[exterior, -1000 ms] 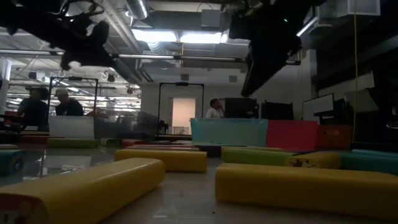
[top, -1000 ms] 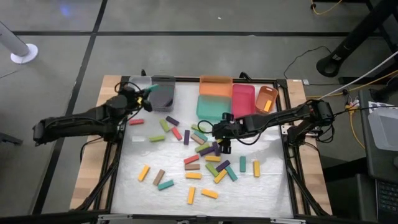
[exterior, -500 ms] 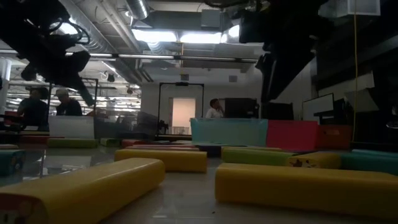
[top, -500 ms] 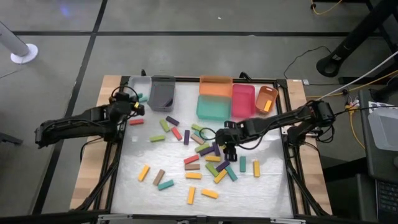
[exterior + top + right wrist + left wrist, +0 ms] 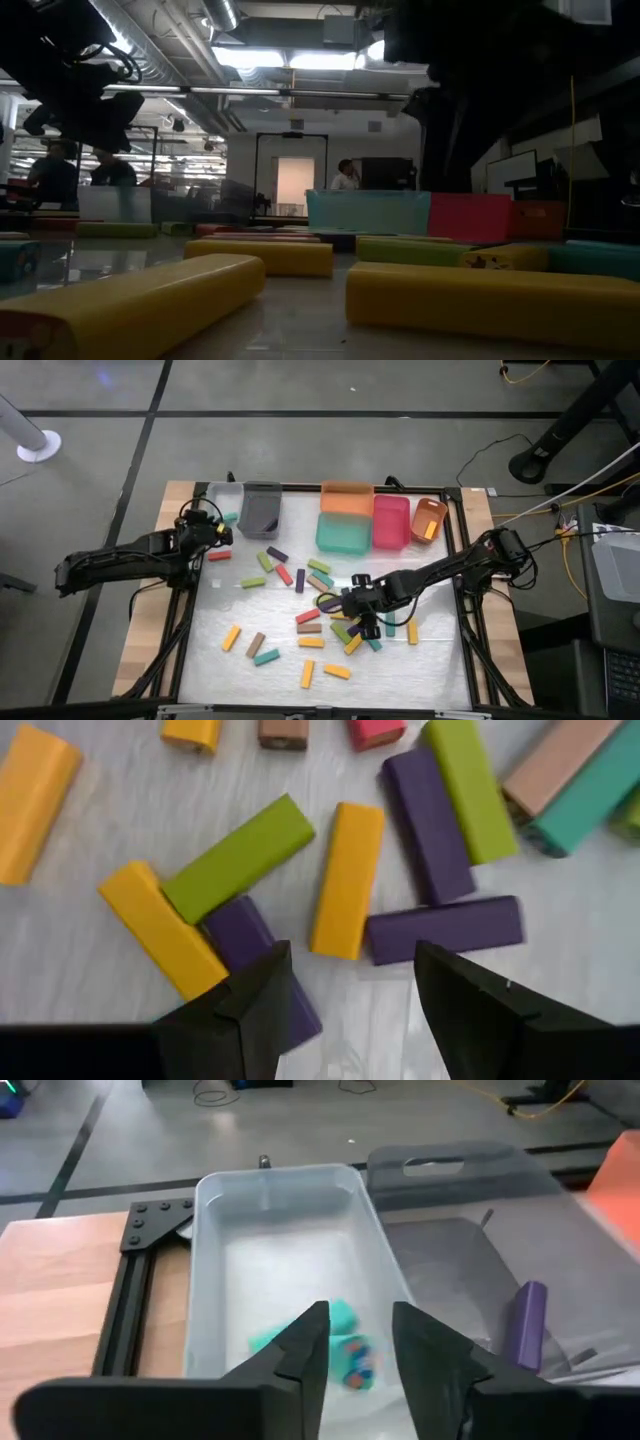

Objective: Sort blocks
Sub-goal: Put the light blue block into the transparent bin, then put the yellow block into the right orange bin

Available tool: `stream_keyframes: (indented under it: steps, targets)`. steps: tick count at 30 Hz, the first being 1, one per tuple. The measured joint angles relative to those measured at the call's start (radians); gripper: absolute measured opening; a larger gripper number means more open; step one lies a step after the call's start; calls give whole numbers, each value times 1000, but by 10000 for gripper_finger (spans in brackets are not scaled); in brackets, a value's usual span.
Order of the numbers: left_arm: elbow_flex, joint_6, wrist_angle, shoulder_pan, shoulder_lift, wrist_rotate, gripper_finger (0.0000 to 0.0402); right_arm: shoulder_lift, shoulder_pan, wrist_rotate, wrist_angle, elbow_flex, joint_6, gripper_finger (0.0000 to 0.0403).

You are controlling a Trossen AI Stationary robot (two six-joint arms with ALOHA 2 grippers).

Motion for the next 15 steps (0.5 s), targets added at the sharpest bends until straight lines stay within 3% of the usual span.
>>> stream_keyframes:
  steps: [7,15]
  targets:
    - [0,-18,-1,3,36,10,155,83,3,-16,104,0,2,209]
    - [0,7,114,3,40,86,158,160,3,-1,159,0,3,209]
